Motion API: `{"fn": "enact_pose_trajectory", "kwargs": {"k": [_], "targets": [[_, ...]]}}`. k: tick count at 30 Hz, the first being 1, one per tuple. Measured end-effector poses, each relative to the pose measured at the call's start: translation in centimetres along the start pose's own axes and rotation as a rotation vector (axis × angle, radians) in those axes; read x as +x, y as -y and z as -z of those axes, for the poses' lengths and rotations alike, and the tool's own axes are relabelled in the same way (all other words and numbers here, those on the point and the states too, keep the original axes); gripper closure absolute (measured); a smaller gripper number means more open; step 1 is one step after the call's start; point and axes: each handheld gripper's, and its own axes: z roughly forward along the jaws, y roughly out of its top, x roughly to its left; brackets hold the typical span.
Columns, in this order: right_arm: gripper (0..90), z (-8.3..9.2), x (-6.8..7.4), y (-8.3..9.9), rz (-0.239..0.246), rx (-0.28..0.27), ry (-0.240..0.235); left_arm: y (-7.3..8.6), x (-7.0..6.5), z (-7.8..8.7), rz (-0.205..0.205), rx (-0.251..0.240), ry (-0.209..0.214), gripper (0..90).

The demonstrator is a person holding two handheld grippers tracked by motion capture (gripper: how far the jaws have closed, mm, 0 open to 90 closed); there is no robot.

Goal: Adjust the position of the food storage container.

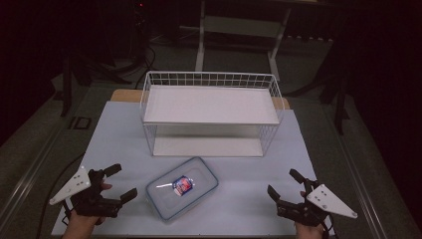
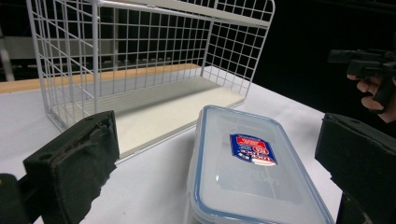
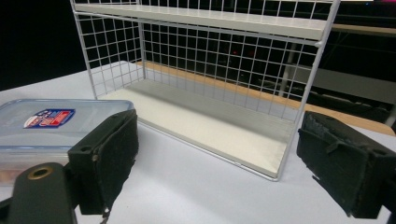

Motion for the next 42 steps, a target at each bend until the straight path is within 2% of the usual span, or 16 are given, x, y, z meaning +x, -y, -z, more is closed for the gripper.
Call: {"fn": "enact_pose_trajectory", "kwargs": {"k": [7,10,13,14,17,20,21,22,23,26,31,32,36,37,39,42], "targets": [[11.6,0.0,0.2,-0.1,-0.003,-0.001,0.001,-0.2,-0.4,0.0,0.023,0.004,0.02,0.0],[11.6,0.2,0.5,-0.3,-0.006,-0.008,-0.004,-0.1,-0.6,-0.1,0.09,0.019,0.053,0.0],[11.6,0.2,0.5,-0.3,-0.007,-0.005,-0.003,-0.1,-1.1,-0.2,0.081,0.037,0.09,0.0],[11.6,0.2,0.5,-0.3,-0.013,-0.005,-0.008,-0.1,-1.8,-0.6,0.06,0.088,0.098,0.0],[11.6,0.2,0.4,-0.3,-0.022,-0.001,-0.003,0.0,-2.7,-1.1,0.05,0.134,0.123,6.3],[11.6,0.1,0.4,-0.2,-0.031,0.01,-0.007,0.3,-4.4,-1.9,0.015,0.216,0.147,23.6],[11.6,0.1,0.4,-0.2,-0.031,0.01,-0.007,0.3,-4.4,-1.9,0.015,0.216,0.147,30.2],[11.6,0.1,0.4,-0.2,-0.034,0.012,-0.006,0.5,-5.1,-2.3,-0.013,0.255,0.16,37.3],[11.6,0.1,0.4,-0.2,-0.034,0.012,-0.006,0.5,-5.1,-2.3,-0.013,0.255,0.16,43.3],[11.6,0.0,0.3,-0.1,-0.036,0.02,-0.01,1.2,-6.1,-3.1,-0.027,0.336,0.203,60.6],[11.7,-0.1,0.1,0.1,-0.045,0.029,-0.011,1.6,-6.8,-3.7,-0.034,0.386,0.242,82.8],[11.7,-0.1,0.1,0.1,-0.047,0.029,-0.012,1.9,-7.1,-4.0,-0.043,0.426,0.262,87.1],[11.7,-0.1,0.0,0.1,-0.048,0.03,-0.011,2.2,-7.5,-4.4,-0.056,0.465,0.277,88.8],[11.8,-0.1,0.0,0.1,-0.053,0.035,-0.012,2.7,-7.9,-4.8,-0.08,0.51,0.274,88.8],[11.9,-0.2,0.0,0.2,-0.06,0.038,-0.016,3.0,-7.9,-5.1,-0.089,0.537,0.264,88.9],[11.9,-0.2,-0.1,0.2,-0.061,0.041,-0.016,3.3,-7.9,-5.4,-0.085,0.546,0.263,89.0]]}}
